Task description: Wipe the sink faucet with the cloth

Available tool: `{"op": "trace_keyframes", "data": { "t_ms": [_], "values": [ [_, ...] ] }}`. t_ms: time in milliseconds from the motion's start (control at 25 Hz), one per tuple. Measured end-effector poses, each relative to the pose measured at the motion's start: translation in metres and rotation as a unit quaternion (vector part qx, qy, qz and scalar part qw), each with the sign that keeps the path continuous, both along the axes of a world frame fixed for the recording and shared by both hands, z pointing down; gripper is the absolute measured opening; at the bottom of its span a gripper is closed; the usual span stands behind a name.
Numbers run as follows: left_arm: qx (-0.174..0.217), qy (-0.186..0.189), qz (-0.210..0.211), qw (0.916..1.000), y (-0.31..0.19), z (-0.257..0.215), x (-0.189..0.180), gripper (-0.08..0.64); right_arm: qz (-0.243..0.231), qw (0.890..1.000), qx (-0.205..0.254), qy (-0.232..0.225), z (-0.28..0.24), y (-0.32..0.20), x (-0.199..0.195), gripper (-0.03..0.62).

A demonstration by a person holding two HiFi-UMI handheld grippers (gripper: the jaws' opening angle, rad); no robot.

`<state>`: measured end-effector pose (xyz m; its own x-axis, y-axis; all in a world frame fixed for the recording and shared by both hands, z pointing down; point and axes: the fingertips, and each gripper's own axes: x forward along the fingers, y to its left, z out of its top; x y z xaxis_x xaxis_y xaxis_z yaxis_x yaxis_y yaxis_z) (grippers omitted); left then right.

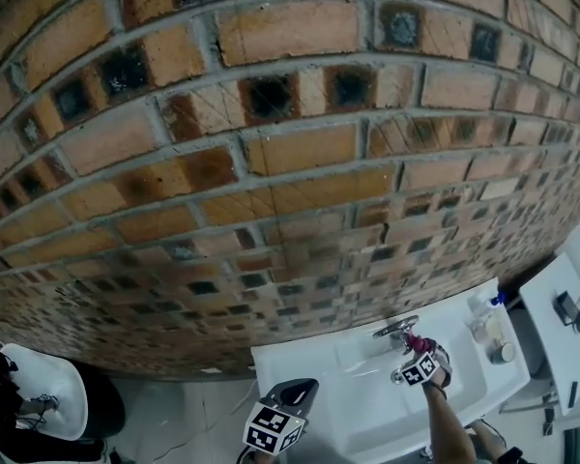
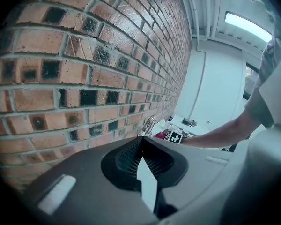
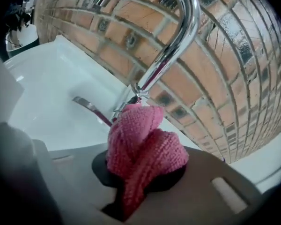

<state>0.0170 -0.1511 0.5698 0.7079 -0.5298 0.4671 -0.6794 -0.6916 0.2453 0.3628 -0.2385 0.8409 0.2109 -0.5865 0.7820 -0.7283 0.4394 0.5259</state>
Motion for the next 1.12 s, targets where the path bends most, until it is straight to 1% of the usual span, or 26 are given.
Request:
{"op": "trace_keyframes", "data": {
  "t_ms": [120,200,280,360,440,480,520,560,600,680,720,760,840,880,920,960,1000,1080,1120],
  "values": [
    [-0.006,0.004,0.006,1.0,0.0,0.003,0.009,0.015,0.018,0.998,-0.049,-0.025,0.014,0.015,-0.017,0.057],
    [-0.005,0.005,0.015,0.9999,0.006,0.002,0.018,0.015,0.034,0.997,-0.052,-0.055,0.014,0.022,-0.03,0.057],
    [-0.003,0.004,0.022,0.9997,0.007,0.002,0.023,0.015,0.055,0.992,-0.065,-0.095,0.005,0.024,-0.044,0.057],
    [-0.006,0.003,0.024,0.9997,0.008,0.004,0.025,0.015,0.083,0.98,-0.098,-0.152,-0.008,0.027,-0.058,0.057],
    [-0.008,0.005,0.025,0.9996,0.009,0.006,0.026,0.015,0.098,0.963,-0.126,-0.216,-0.023,0.035,-0.069,0.057],
    [-0.008,0.008,0.027,0.9996,0.01,0.006,0.027,0.015,0.102,0.954,-0.133,-0.249,-0.03,0.039,-0.072,0.057],
    [-0.008,0.012,0.029,0.9995,0.01,0.006,0.029,0.015,0.103,0.945,-0.129,-0.282,-0.04,0.042,-0.075,0.057],
    [-0.006,0.014,0.03,0.9994,0.01,0.005,0.03,0.015,0.1,0.937,-0.11,-0.316,-0.052,0.039,-0.077,0.056],
    [-0.005,0.015,0.032,0.9994,0.009,0.005,0.031,0.015,0.094,0.927,-0.079,-0.354,-0.068,0.032,-0.079,0.057],
    [-0.004,0.015,0.035,0.9993,0.009,0.005,0.033,0.015,0.077,0.902,-0.009,-0.425,-0.107,0.012,-0.09,0.056],
    [-0.004,0.015,0.036,0.9992,0.008,0.005,0.034,0.015,0.073,0.895,0.012,-0.441,-0.121,0.002,-0.093,0.055],
    [-0.004,0.015,0.036,0.9992,0.008,0.005,0.035,0.015,0.07,0.899,0.022,-0.432,-0.126,-0.01,-0.092,0.057],
    [-0.004,0.013,0.034,0.9993,0.009,0.005,0.034,0.015,0.063,0.927,0.029,-0.369,-0.116,-0.033,-0.085,0.057],
    [-0.004,0.013,0.032,0.9994,0.009,0.005,0.032,0.015,0.069,0.936,0.031,-0.344,-0.11,-0.042,-0.081,0.057],
    [-0.003,0.012,0.028,0.9995,0.011,0.004,0.03,0.015,0.081,0.94,0.037,-0.33,-0.107,-0.046,-0.078,0.048],
    [-0.002,0.011,0.024,0.9996,0.013,0.002,0.027,0.015,0.087,0.941,0.054,-0.321,-0.108,-0.046,-0.078,0.048],
    [-0.001,0.009,0.02,0.9998,0.015,0.001,0.024,0.015,0.079,0.945,0.086,-0.307,-0.114,-0.045,-0.08,0.049],
    [0.001,0.007,0.009,0.9999,0.014,-0.001,0.015,0.015,0.023,0.955,0.15,-0.255,-0.135,-0.046,-0.094,0.051],
    [0.002,0.007,0.003,1.0,0.012,-0.001,0.01,0.015,-0.002,0.958,0.167,-0.234,-0.145,-0.047,-0.103,0.049]
  ]
}}
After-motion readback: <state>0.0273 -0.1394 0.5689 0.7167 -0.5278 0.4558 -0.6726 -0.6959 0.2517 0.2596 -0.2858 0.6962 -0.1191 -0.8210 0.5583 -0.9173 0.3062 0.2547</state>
